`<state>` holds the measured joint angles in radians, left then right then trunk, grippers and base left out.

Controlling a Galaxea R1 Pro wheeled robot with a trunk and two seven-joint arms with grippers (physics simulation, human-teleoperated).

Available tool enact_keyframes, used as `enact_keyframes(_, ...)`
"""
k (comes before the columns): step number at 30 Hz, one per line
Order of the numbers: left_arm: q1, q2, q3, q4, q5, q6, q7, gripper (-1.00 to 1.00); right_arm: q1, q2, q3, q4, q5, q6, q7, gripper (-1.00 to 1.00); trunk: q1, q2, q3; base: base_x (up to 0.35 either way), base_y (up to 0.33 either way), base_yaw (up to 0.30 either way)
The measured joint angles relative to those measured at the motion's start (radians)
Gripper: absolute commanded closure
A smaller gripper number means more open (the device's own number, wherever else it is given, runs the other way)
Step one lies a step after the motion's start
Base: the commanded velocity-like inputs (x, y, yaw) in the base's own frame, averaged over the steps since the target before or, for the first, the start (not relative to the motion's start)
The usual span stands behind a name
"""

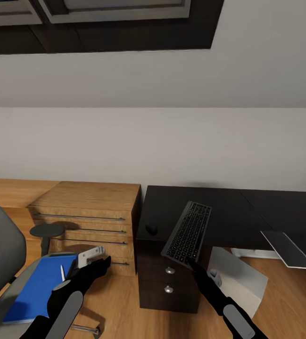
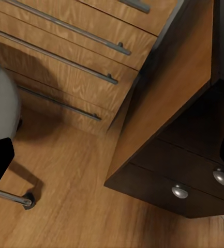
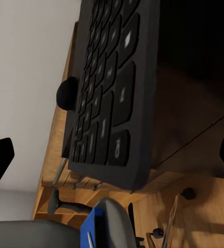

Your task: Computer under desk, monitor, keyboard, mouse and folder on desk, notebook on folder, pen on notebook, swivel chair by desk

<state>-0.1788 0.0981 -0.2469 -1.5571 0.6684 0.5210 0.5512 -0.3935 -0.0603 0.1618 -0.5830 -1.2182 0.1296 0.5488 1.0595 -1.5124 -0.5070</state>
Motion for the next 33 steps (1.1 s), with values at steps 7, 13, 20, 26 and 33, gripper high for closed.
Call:
enact_keyframes(7, 0.000, 0.000, 0.000, 0.001, 0.000, 0.000, 0.000, -1.00, 0.000, 0.000, 0.000, 0.000, 0.000, 0.000, 0.000, -1.00, 0.000, 0.000, 0.000, 0.004, 0.000, 0.000)
enact_keyframes(13, 0.000, 0.000, -0.001, 0.001, 0.000, 0.000, 0.000, -1.00, 0.000, 0.000, -0.002, 0.000, 0.001, -0.002, 0.000, -1.00, 0.000, 0.000, 0.000, 0.000, 0.000, 0.000)
enact_keyframes(20, 0.000, -0.001, -0.001, 0.001, 0.000, 0.000, 0.000, -1.00, 0.000, -0.001, -0.004, 0.000, 0.001, -0.004, 0.001, -1.00, 0.000, 0.000, 0.000, 0.000, 0.000, 0.000)
enact_keyframes(26, 0.000, 0.000, -0.001, 0.001, 0.000, 0.000, 0.000, -1.00, 0.000, -0.001, -0.005, 0.000, 0.002, -0.006, 0.001, -1.00, 0.000, 0.000, 0.000, 0.000, 0.000, 0.000)
enact_keyframes(33, 0.000, -0.001, -0.001, 0.001, 0.000, 0.000, 0.000, -1.00, 0.000, -0.002, -0.007, -0.001, 0.002, -0.008, 0.004, -1.00, 0.000, 0.000, 0.000, 0.000, 0.000, 0.000)
